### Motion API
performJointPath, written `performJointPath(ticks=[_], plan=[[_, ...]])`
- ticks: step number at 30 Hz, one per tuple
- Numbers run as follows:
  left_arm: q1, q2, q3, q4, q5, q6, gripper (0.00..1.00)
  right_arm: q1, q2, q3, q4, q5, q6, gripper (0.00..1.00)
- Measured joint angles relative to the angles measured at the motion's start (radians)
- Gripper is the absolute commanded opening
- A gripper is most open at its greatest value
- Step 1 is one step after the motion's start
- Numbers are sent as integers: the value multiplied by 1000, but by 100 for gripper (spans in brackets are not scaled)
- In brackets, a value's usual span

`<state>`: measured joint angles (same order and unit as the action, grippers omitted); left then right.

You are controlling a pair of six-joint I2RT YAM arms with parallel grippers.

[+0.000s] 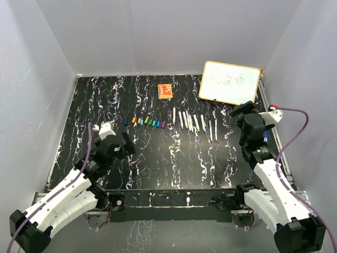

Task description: Open the pen caps

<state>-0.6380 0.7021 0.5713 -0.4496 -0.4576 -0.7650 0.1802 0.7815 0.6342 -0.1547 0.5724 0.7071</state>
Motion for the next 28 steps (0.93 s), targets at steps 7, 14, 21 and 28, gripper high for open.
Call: performJointPath(ticks=[7,14,21,28], plan=[[0,-97,-134,-7,115,-33,99,0,21,-12,-1,5,2,98],[0,-95,-134,-6,154,-39,98,0,34,-12,1,5,2,98],[0,-111,-134,1,179,-44,98,0,64,-12,2,5,2,98],[0,-123,-134,1,186,-47,98,0,71,-12,10,5,2,98]])
